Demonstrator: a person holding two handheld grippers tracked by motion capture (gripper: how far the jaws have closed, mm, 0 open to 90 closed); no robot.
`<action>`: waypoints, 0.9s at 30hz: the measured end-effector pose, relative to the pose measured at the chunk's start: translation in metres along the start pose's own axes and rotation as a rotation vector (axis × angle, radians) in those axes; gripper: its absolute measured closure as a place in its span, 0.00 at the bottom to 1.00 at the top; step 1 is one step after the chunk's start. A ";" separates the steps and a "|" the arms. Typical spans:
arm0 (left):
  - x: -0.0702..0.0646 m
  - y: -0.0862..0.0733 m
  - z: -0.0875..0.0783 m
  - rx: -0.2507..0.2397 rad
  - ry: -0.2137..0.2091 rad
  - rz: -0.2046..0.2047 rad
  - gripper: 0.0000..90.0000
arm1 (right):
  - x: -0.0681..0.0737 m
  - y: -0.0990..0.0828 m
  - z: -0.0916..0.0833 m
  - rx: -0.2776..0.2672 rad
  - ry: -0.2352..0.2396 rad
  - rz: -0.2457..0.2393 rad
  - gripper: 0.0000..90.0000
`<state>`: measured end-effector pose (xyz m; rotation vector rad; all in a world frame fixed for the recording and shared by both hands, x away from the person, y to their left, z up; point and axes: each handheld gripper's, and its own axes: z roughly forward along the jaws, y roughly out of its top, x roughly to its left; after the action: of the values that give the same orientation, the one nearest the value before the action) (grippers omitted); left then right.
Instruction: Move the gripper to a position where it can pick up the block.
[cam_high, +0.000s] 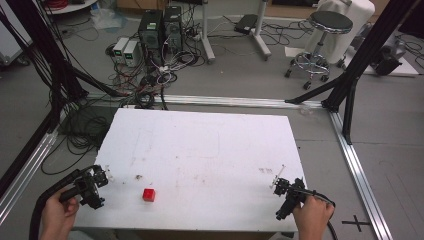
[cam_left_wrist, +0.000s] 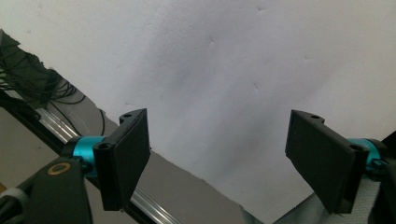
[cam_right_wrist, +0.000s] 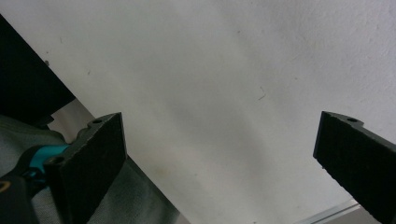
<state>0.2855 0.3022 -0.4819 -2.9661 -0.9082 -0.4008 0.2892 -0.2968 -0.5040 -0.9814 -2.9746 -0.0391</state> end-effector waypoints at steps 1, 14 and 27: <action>0.000 0.000 0.000 0.004 -0.002 0.006 0.25 | 0.000 0.000 0.000 0.000 0.000 0.000 0.02; 0.000 0.000 -0.001 0.002 -0.002 0.011 0.25 | 0.000 0.001 -0.001 0.004 0.002 -0.005 0.02; -0.002 0.001 -0.002 0.002 0.001 0.047 0.25 | 0.002 0.001 -0.001 -0.001 0.008 -0.008 0.02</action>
<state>0.2839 0.3002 -0.4802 -2.9790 -0.8359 -0.4000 0.2886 -0.2947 -0.5033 -0.9676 -2.9713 -0.0451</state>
